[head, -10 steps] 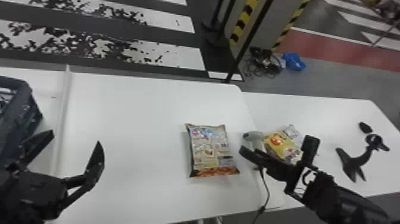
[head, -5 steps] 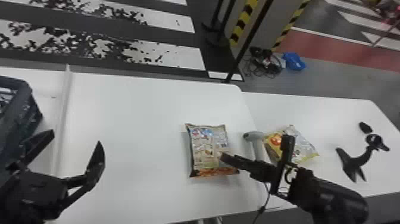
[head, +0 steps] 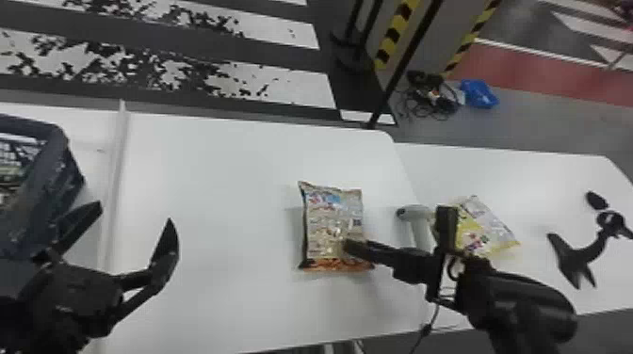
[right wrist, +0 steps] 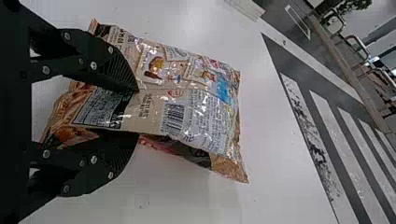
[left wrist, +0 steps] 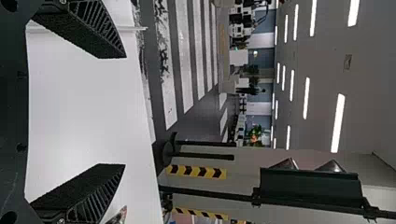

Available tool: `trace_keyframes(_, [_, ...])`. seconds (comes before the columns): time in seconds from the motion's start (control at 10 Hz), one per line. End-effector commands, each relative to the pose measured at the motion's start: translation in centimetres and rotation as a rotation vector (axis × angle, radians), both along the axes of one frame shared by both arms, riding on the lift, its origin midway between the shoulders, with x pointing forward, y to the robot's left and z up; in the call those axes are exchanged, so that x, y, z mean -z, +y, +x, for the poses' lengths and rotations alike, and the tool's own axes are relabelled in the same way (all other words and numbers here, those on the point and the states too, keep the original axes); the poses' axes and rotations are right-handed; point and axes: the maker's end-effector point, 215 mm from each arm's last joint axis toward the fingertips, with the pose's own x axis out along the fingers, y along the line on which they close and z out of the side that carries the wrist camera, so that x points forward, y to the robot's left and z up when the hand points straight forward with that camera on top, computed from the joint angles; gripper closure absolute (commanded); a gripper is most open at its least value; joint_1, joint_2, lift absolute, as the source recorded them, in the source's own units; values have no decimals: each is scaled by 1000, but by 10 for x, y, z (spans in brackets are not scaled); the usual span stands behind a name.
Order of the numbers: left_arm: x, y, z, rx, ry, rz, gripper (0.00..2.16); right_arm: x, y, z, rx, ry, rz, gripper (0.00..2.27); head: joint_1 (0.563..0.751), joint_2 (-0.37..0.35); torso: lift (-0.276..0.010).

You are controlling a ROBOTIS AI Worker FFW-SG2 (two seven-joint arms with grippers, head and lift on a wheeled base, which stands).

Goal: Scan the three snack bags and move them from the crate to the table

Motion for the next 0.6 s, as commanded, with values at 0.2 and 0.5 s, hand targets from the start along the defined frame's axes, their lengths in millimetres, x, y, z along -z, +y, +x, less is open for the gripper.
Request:
trace_keyframes(0.2, [3, 2, 5, -4, 2, 1, 29, -72, -26, 21, 162, -134, 225, 2243, 695, -290, -62])
trace_keyframes(0.5, [7, 8, 8, -14, 2, -5, 29, -125, -147, 66, 624, -418, 141, 2243, 695, -350, -62])
